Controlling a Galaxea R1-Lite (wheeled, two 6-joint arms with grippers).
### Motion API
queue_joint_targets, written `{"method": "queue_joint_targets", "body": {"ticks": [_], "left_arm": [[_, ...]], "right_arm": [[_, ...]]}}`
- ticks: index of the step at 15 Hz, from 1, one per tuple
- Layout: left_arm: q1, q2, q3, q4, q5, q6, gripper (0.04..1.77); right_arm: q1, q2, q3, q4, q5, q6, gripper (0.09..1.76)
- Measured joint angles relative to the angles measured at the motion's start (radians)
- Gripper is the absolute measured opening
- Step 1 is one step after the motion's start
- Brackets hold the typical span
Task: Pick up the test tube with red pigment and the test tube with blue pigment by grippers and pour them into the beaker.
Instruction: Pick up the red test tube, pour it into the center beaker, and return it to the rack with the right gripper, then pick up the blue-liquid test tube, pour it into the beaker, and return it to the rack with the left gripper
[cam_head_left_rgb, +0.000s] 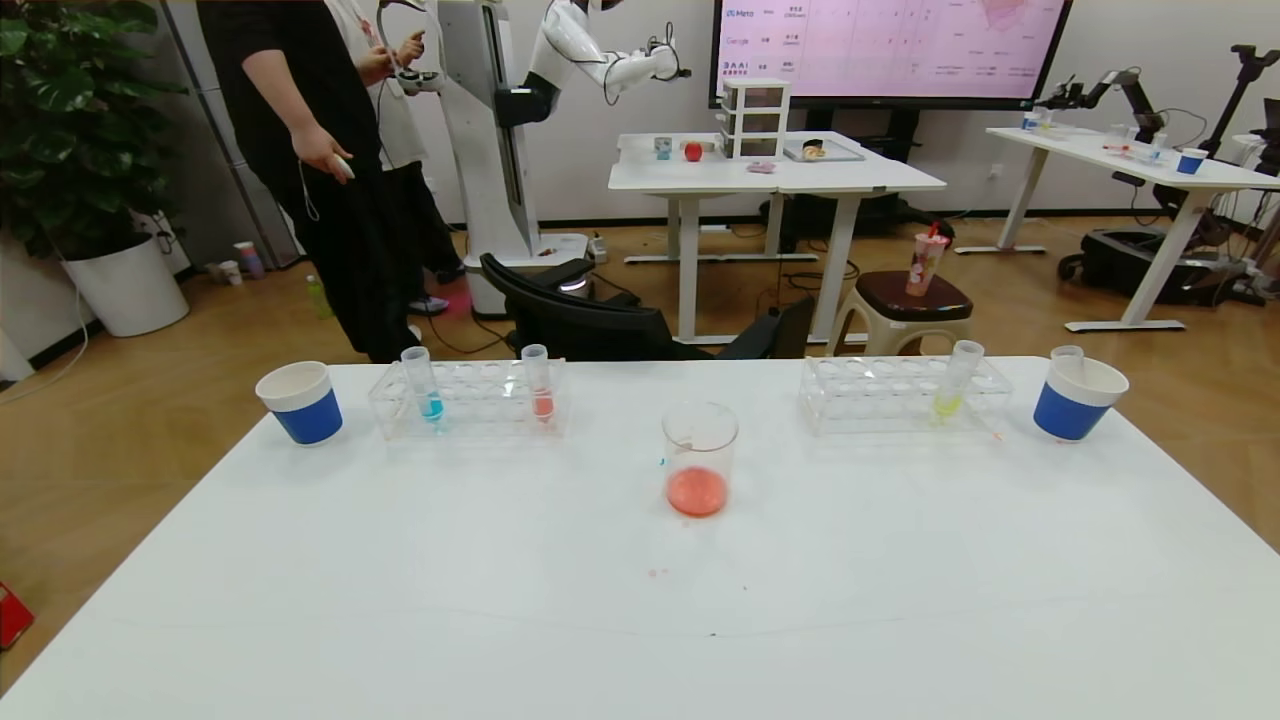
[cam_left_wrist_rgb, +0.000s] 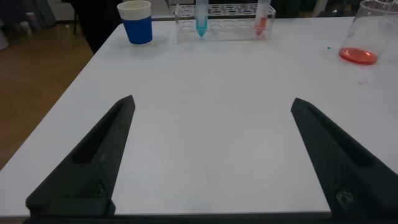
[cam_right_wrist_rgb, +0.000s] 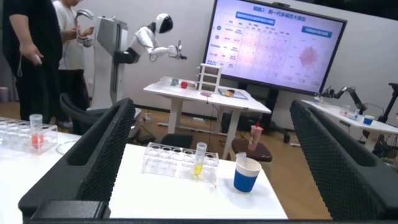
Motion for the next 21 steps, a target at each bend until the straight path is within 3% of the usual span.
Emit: {"method": "queue_joint_targets", "body": {"ticks": [4, 9, 21], "left_arm": [[0.0, 0.0, 0.0, 0.0, 0.0, 0.0, 1.75], [0.0, 0.0, 0.0, 0.0, 0.001, 0.0, 1.75], [0.0, 0.0, 0.0, 0.0, 0.001, 0.0, 1.75]], "right_arm": [[0.019, -0.185, 0.161, 0.13, -0.013, -0.007, 1.74], [0.025, -0.229, 0.41, 0.195, -0.063, -0.016, 1.74], [0.029, -0.231, 0.44, 0.24, -0.083, 0.035, 1.74]]}}
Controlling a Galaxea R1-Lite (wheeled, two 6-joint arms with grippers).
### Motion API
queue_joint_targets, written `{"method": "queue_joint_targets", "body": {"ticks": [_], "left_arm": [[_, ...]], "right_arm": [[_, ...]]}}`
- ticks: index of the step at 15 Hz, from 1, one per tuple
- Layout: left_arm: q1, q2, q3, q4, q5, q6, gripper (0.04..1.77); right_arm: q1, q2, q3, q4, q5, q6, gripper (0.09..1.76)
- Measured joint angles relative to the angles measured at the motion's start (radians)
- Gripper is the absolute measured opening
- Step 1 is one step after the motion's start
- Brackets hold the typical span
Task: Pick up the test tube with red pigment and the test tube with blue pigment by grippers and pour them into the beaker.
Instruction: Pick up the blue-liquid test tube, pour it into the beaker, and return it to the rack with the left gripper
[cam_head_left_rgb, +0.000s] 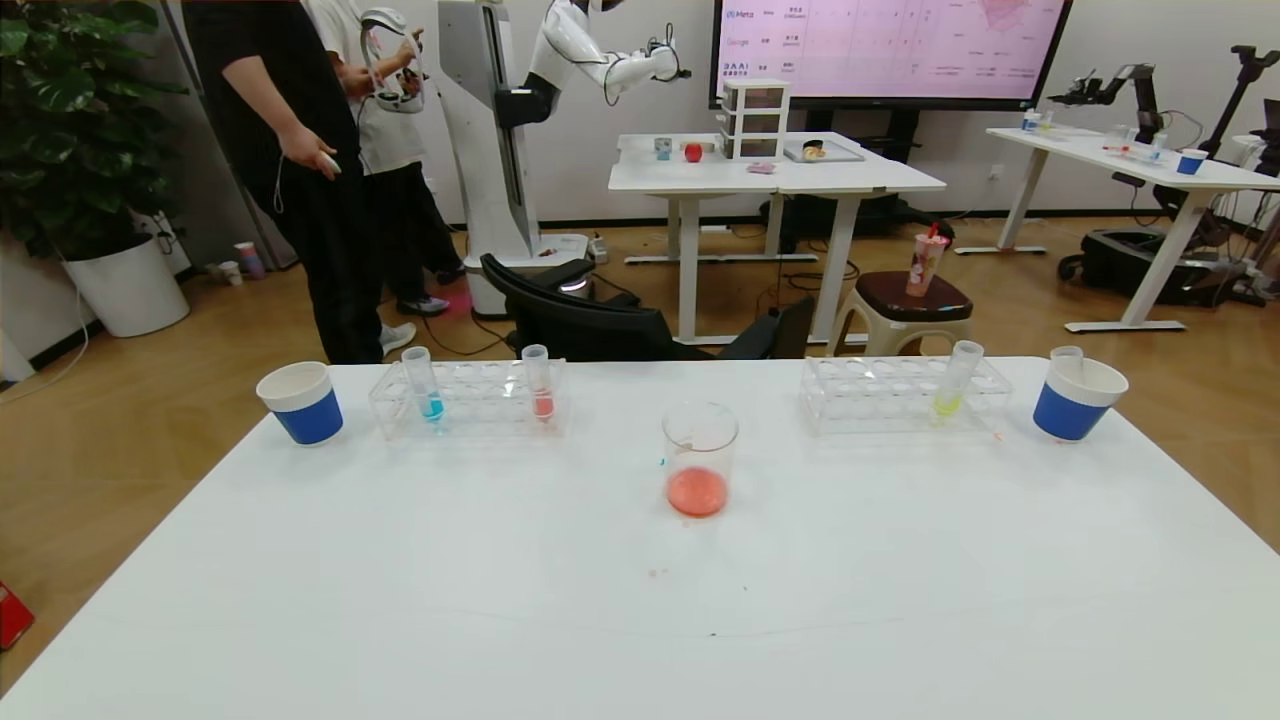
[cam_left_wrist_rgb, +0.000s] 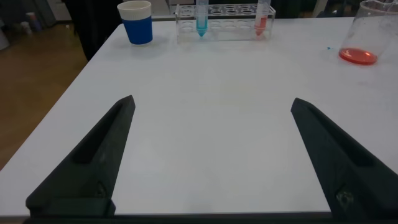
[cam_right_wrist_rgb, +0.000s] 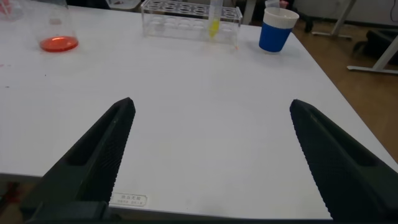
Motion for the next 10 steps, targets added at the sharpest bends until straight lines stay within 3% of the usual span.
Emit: {"method": "queue_joint_targets", "body": {"ticks": [10], "left_arm": [[0.0, 0.0, 0.0, -0.013, 0.007, 0.004, 1.75]], "right_arm": [[0.0, 0.0, 0.0, 0.0, 0.0, 0.0, 1.74]]}}
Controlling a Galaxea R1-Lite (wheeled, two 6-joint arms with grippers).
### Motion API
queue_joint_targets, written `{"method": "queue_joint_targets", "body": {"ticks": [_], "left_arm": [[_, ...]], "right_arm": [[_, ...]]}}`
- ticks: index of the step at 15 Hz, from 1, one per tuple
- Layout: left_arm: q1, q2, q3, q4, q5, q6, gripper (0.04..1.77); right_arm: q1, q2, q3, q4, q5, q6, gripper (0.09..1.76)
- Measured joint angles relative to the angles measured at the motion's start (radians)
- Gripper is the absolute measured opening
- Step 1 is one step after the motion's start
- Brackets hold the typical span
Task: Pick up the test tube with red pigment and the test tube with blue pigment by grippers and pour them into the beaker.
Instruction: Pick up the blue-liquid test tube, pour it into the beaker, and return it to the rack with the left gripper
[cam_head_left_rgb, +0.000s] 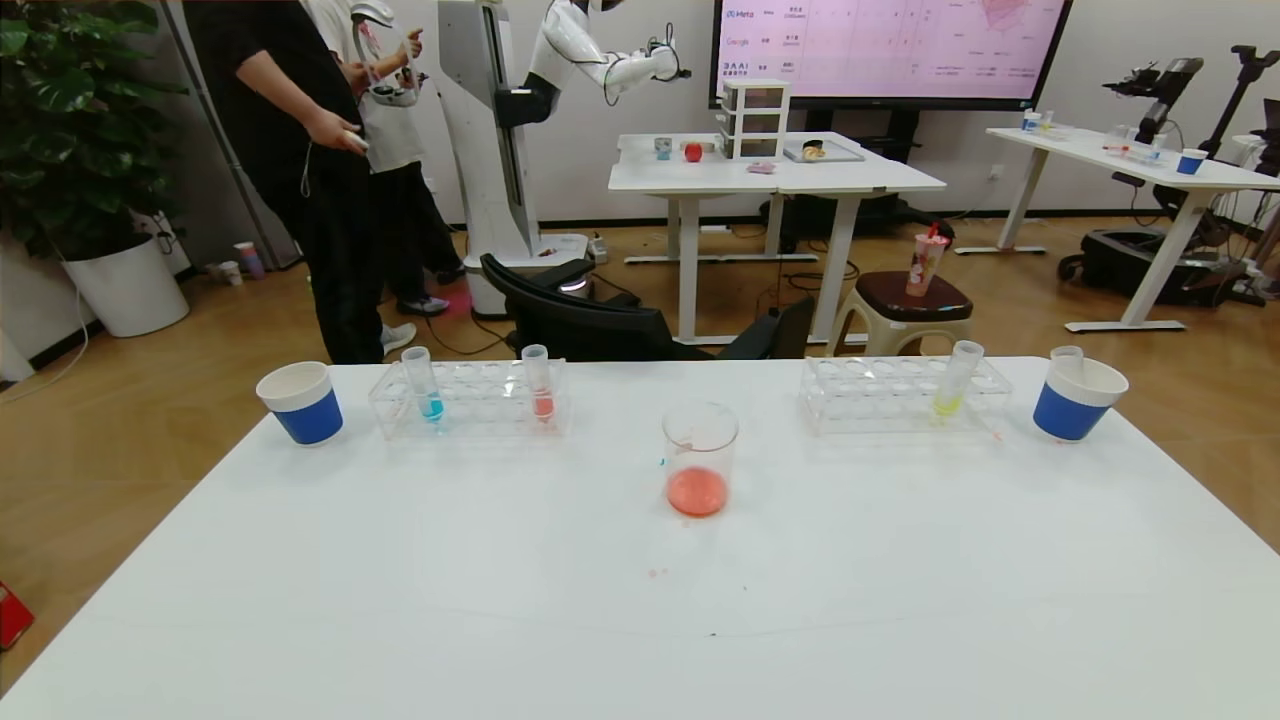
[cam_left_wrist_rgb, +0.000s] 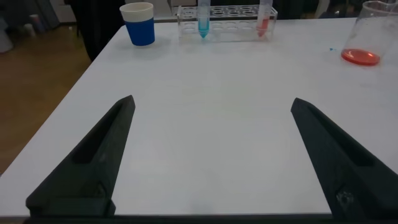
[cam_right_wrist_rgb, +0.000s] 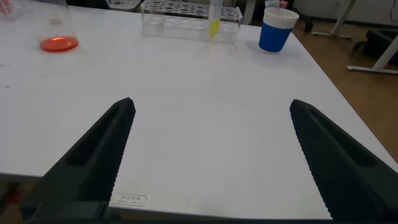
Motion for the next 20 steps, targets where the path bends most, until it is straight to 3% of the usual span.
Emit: {"method": "queue_joint_targets", "body": {"ticks": [4, 9, 13, 20], "left_arm": [[0.0, 0.053, -0.134, 0.001, -0.005, -0.004, 1.75], [-0.004, 0.393, -0.377, -0.066, -0.009, -0.003, 1.75], [0.001, 0.781, -0.448, -0.35, -0.008, -0.004, 1.75], [0.009, 1.476, -0.483, -0.93, 0.005, -0.009, 1.75]], "right_arm": [[0.0, 0.0, 0.0, 0.0, 0.0, 0.0, 1.74], [0.0, 0.0, 0.0, 0.0, 0.0, 0.0, 1.74], [0.0, 0.0, 0.0, 0.0, 0.0, 0.0, 1.74], [0.0, 0.0, 0.0, 0.0, 0.0, 0.0, 1.74]]}}
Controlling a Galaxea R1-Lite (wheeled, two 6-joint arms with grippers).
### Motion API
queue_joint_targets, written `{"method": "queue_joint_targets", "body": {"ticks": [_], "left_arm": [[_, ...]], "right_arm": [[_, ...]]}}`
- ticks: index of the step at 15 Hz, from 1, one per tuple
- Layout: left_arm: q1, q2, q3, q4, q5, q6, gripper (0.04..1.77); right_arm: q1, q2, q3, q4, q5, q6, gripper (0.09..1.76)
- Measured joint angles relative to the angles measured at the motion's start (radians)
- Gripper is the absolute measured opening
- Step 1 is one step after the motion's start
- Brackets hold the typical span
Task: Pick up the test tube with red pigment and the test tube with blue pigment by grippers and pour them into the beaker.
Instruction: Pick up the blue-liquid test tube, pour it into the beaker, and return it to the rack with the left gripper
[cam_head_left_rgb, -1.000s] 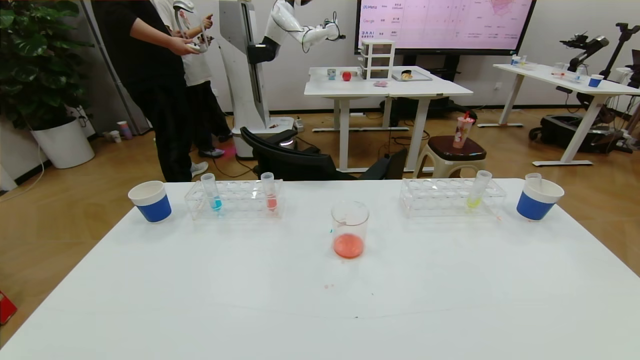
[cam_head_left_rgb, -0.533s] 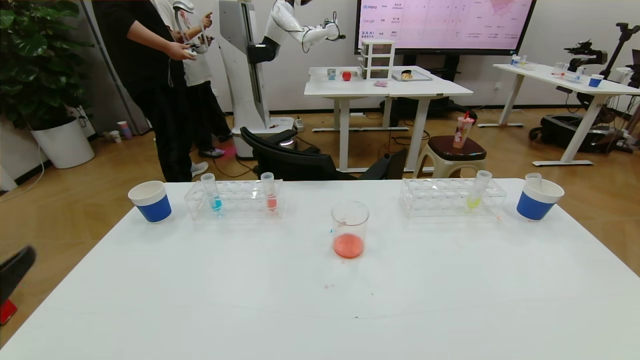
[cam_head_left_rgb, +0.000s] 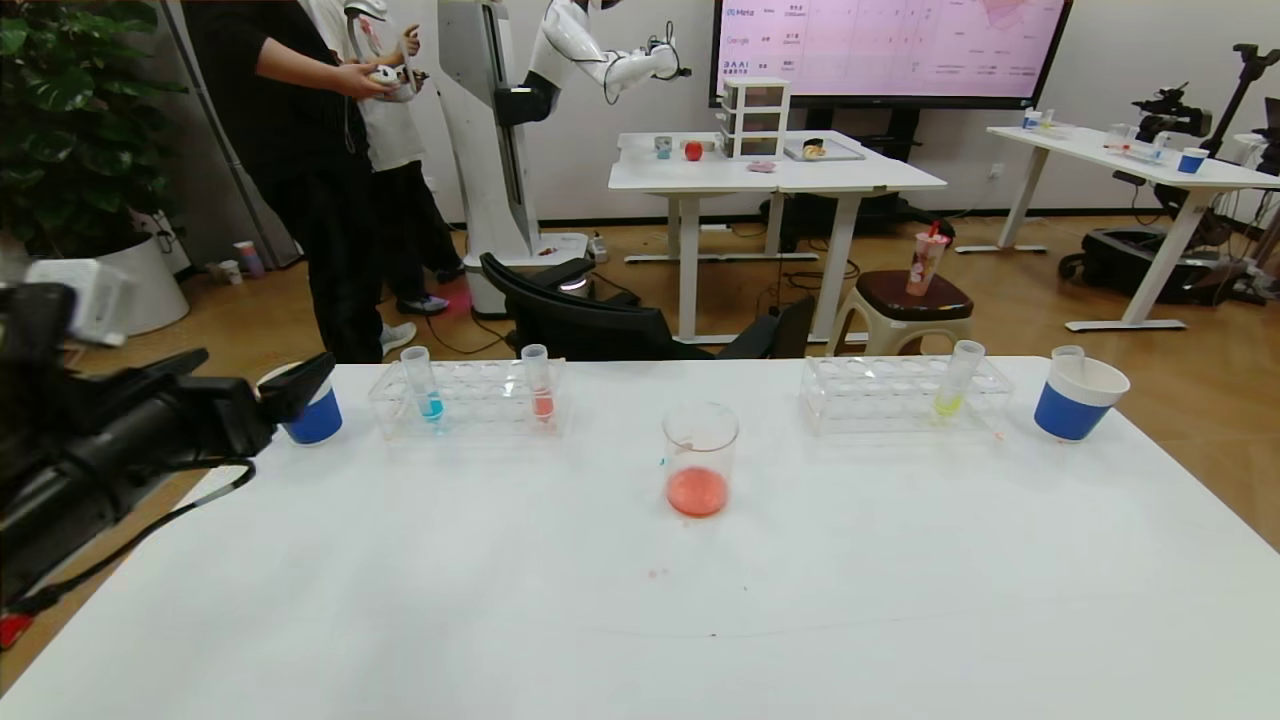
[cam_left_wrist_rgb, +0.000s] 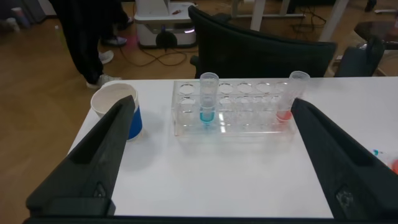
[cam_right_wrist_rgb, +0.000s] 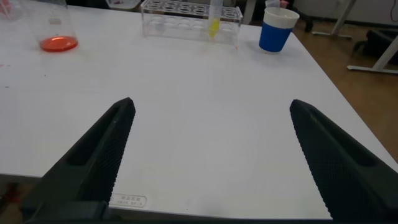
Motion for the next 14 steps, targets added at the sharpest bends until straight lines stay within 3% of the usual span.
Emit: {"method": "queue_joint_targets", "body": {"ticks": [4, 7, 11, 14], "left_arm": [[-0.004, 0.352, -0.045, -0.312, 0.028, -0.002, 1.75], [-0.008, 0.544, -0.084, -0.459, 0.034, -0.006, 1.75], [-0.01, 0.666, -0.182, -0.484, 0.036, -0.025, 1.75], [-0.011, 0.743, -0.317, -0.456, 0.037, -0.026, 1.75]], "right_arm": [[0.0, 0.0, 0.0, 0.0, 0.0, 0.0, 1.74], [0.0, 0.0, 0.0, 0.0, 0.0, 0.0, 1.74], [0.0, 0.0, 0.0, 0.0, 0.0, 0.0, 1.74], [0.0, 0.0, 0.0, 0.0, 0.0, 0.0, 1.74]]}}
